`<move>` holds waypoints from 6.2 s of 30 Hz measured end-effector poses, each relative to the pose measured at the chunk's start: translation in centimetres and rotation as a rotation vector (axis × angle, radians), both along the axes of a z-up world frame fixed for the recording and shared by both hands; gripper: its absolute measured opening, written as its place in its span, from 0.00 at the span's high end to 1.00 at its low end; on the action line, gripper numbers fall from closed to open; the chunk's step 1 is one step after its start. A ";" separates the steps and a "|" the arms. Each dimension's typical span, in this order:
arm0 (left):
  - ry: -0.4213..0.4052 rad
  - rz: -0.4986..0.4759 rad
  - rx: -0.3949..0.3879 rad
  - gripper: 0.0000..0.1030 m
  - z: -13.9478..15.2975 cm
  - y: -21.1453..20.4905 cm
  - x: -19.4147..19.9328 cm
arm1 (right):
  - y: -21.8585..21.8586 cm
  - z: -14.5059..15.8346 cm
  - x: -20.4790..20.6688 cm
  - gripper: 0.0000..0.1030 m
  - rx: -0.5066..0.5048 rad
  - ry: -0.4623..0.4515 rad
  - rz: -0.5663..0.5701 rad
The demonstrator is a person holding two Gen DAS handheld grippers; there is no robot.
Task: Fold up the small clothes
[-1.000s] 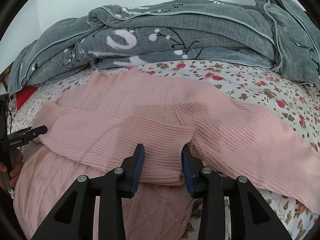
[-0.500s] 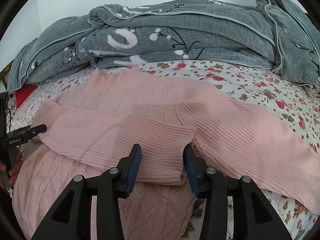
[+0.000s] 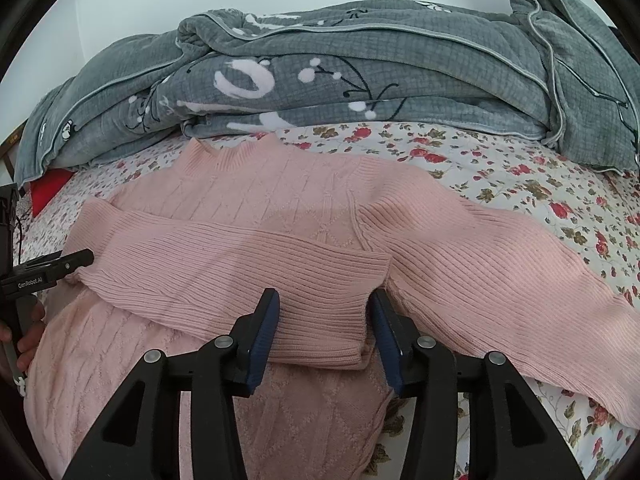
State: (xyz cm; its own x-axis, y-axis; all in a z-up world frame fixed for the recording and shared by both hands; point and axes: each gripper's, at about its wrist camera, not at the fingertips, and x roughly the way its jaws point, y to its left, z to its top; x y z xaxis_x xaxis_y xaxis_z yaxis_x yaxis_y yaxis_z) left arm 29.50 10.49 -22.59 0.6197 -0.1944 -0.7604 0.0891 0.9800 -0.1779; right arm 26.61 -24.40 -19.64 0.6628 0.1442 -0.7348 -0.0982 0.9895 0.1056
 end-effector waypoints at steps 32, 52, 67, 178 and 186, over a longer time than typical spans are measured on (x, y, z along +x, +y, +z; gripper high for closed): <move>-0.004 0.000 -0.004 0.08 -0.1 0.2 0.1 | -19.7 1.8 -13.9 0.25 0.229 -0.029 -0.444; -0.003 0.000 -0.004 0.07 -0.2 0.2 0.2 | -25.2 1.4 -18.2 0.50 0.194 -0.090 -0.730; -0.002 -0.001 -0.002 0.07 -0.2 0.2 0.2 | -27.3 1.6 -18.8 0.66 0.173 -0.147 -0.856; -0.043 0.173 -0.237 0.12 -0.6 5.1 -0.9 | -5.2 -1.2 1.3 0.75 0.351 0.007 -0.281; -0.044 0.174 -0.239 0.11 -0.6 5.0 -0.9 | -4.2 -0.7 1.4 0.63 0.283 0.002 -0.248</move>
State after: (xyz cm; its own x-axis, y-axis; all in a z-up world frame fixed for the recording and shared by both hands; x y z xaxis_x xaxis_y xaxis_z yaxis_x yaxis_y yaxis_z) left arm 28.61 15.45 -23.18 0.6907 -0.2527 -0.6775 -0.0641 0.9119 -0.4055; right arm 27.97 -28.58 -20.34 0.7013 0.1772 -0.6904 0.1413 0.9149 0.3782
